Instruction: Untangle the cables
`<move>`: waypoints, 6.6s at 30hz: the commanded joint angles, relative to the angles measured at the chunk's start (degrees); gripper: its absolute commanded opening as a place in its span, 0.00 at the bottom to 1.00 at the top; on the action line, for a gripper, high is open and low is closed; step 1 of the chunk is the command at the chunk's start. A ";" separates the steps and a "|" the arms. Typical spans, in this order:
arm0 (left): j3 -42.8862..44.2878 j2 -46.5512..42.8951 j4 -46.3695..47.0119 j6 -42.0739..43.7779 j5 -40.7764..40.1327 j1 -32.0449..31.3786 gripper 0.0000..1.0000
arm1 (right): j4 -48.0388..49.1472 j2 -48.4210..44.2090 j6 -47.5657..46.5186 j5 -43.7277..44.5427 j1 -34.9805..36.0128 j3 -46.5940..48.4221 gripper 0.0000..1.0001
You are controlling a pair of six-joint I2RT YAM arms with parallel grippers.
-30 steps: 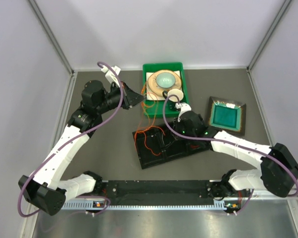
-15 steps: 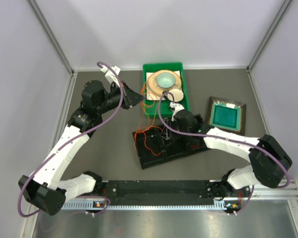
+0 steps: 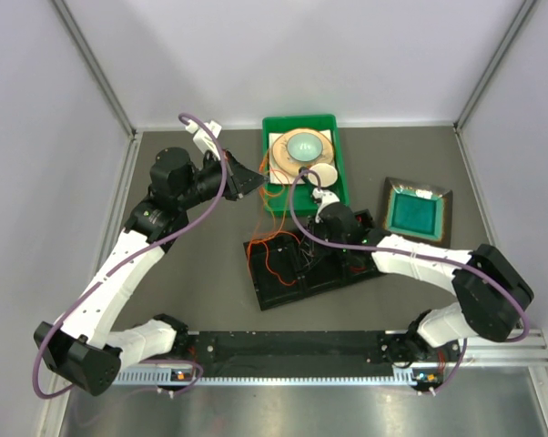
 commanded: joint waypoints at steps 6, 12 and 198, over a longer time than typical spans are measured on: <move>1.00 -0.42 2.09 0.87 -0.02 -0.05 0.00 | -2.29 0.02 -2.96 5.75 0.69 -0.79 0.00; 1.35 -0.51 1.56 0.96 -0.72 -0.05 0.00 | -3.18 2.31 -4.36 8.40 0.69 -1.06 0.00; -17.46 9.68 -9.69 1.66 -8.82 -9.81 0.00 | 2.10 -7.80 -8.05 8.23 -5.81 1.49 0.56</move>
